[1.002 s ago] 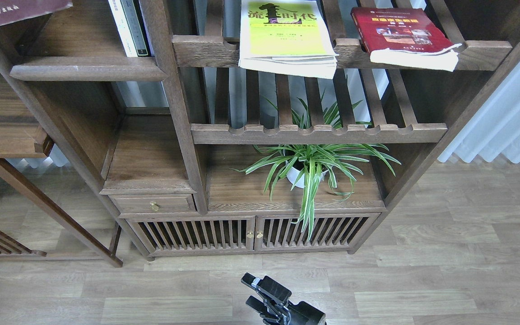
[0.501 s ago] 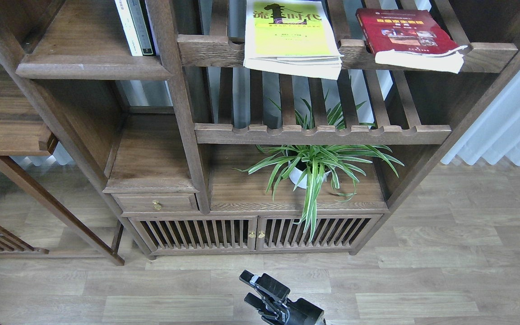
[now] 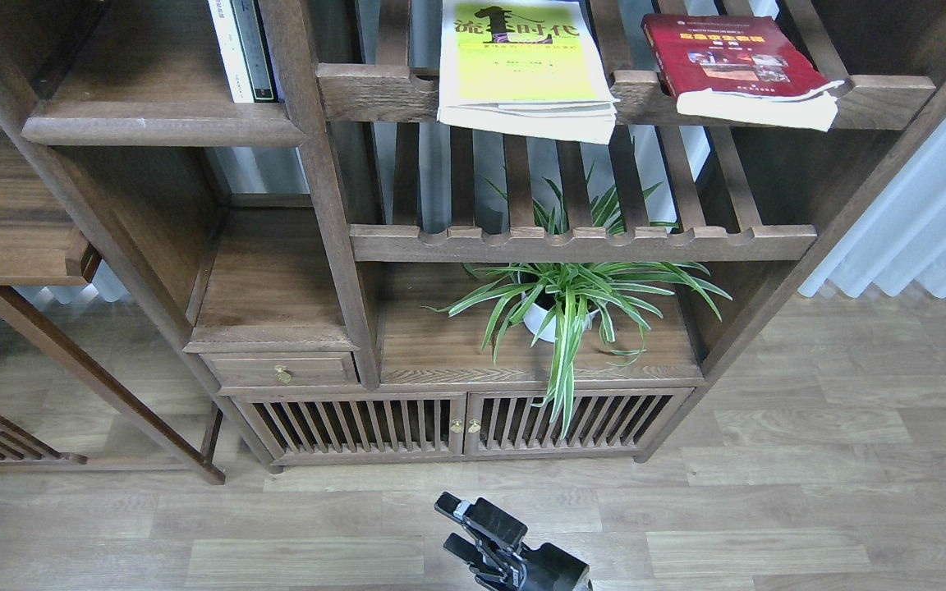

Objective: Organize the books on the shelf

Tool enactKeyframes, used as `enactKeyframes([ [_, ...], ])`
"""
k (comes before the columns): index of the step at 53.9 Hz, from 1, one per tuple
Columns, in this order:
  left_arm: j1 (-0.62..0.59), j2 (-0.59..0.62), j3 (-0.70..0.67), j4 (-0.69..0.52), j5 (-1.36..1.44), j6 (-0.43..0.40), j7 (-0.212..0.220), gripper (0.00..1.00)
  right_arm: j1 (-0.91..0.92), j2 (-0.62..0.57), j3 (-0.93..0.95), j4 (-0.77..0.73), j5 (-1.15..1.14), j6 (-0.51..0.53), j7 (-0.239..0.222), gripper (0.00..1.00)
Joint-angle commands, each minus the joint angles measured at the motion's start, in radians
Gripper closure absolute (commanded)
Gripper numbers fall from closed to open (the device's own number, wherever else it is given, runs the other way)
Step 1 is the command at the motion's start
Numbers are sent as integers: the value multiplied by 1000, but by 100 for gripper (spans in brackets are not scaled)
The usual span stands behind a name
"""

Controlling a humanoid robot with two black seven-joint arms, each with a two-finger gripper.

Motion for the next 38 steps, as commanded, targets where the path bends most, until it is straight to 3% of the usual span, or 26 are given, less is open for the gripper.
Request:
enactKeyframes([
  [1, -30, -22, 9, 92, -8, 0, -83, 94, 0, 0, 0, 0, 0, 0, 0, 1],
  [7, -47, -58, 18, 159, -18, 0, -133, 94, 0, 0, -2, 0, 0, 0, 0, 1],
  [19, -100, -92, 36, 268, -48, 0, -163, 94, 0, 0, -3, 13, 0, 0, 0, 1],
  [25, -143, -103, 58, 356, -51, 0, -199, 94, -5, 0, -2, 13, 0, 0, 0, 1],
  [38, -160, -134, 130, 397, -57, 0, -207, 94, -6, 0, -8, 17, -1, 0, 0, 1],
])
